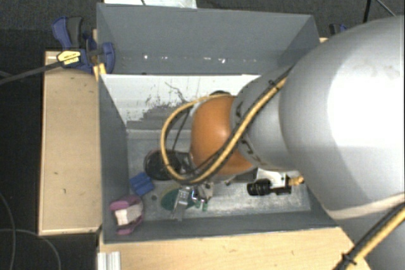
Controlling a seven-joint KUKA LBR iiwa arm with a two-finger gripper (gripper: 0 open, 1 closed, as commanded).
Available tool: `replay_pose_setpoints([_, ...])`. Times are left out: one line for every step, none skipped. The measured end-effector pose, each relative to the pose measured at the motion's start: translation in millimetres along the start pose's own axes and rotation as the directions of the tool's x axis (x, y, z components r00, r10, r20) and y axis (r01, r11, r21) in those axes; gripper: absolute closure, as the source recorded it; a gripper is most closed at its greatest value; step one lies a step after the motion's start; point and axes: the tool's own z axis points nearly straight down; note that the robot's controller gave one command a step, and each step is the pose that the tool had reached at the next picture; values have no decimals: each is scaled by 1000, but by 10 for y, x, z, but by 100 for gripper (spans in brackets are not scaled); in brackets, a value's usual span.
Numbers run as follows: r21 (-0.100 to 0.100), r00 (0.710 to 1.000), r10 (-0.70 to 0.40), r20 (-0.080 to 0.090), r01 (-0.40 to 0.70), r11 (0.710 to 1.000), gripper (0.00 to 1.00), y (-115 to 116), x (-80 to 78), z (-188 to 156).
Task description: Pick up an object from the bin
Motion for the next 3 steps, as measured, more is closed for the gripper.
replay_pose_setpoints([1, 1000, 3, 0, -3, 1000, 100, -6, -1, 8])
replay_pose_setpoints([-3, 1000, 0, 4, 0, 1000, 100, 5, -18, -728])
replay_pose_setpoints([-2, 1000, -5, 2, 5, 1000, 100, 12, -32, -1185])
